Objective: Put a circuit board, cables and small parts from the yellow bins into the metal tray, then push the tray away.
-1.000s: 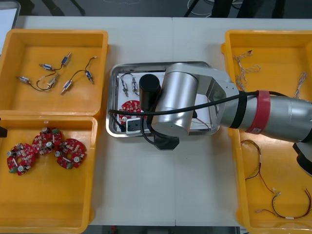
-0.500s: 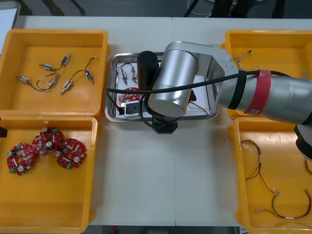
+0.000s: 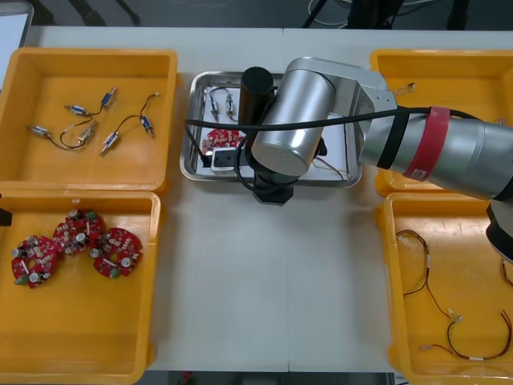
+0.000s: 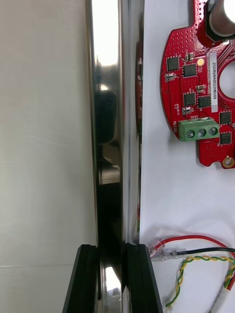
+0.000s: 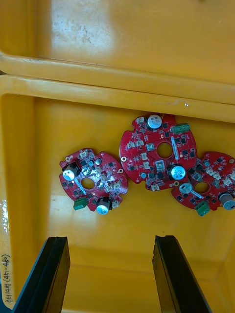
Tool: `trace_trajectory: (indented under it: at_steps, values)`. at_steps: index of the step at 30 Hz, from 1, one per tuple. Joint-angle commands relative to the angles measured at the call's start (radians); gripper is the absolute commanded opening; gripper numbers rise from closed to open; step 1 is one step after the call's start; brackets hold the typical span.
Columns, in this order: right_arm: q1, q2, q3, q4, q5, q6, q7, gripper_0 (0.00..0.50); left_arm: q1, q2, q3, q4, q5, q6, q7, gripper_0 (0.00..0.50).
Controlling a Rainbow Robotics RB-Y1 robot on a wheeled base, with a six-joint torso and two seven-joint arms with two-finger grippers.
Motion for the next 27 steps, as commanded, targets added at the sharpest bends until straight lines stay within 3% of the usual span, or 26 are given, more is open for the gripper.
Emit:
trace_trajectory:
  at_steps: [1,13,27]
  values:
    - [-0.068,-0.017,-0.031,0.037,-0.002,-0.03,0.048,0.0,-0.024,-0.01,0.028,-0.025,-0.009,-0.01,-0.027,0.5]
    - [-0.119,0.021,-0.031,0.114,-0.001,-0.059,0.077,0.0,-0.024,-0.01,0.028,-0.025,-0.009,-0.01,-0.027,0.5]
    - [-0.128,0.026,-0.031,0.119,0.028,-0.13,0.138,0.0,-0.024,-0.01,0.028,-0.025,-0.009,-0.01,-0.027,0.5]
